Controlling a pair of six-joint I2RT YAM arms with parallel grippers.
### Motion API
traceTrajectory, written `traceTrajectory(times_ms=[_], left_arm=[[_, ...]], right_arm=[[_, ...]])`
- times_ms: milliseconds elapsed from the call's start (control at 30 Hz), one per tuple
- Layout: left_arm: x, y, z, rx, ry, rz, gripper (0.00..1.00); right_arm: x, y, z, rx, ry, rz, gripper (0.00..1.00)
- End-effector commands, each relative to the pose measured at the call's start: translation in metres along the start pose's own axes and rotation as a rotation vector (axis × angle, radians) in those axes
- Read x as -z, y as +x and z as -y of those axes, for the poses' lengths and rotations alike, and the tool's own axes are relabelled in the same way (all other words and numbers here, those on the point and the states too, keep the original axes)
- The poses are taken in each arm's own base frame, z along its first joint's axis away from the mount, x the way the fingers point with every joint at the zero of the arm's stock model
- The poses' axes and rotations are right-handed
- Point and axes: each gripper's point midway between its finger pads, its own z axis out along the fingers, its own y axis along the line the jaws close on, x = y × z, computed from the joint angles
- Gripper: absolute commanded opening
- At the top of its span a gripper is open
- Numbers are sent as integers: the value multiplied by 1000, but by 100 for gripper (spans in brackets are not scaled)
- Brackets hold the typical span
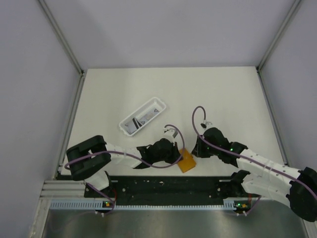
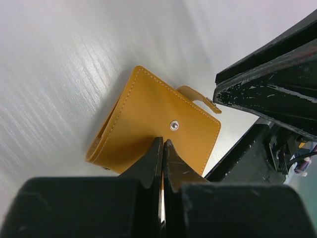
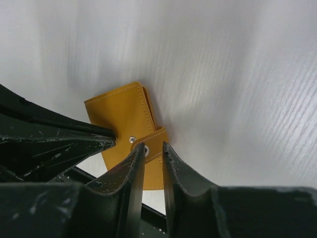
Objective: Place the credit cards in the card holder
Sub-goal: Close the card holder at the center of the board.
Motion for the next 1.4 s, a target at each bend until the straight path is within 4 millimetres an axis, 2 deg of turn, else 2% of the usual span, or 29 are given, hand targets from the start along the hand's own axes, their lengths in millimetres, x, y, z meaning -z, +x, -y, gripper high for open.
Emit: traceTrajectory(times_ms=[0,267,700,1367], left_arm=[[0,6,-7,2,-16,-6,0],[-1,8,-8,4,-17,-10,0],[0,8,-9,8,-17,-10,0],[-1,10,-9,5,-19,-17,0]], right_arm=[[-2,-6,-15,18,-88,16,21],[-4,3,-25,-15,-162,-9,20],[-10,13,-28,-36,-194,-36,19],[-19,13,-31,-36,-208,-49,18]])
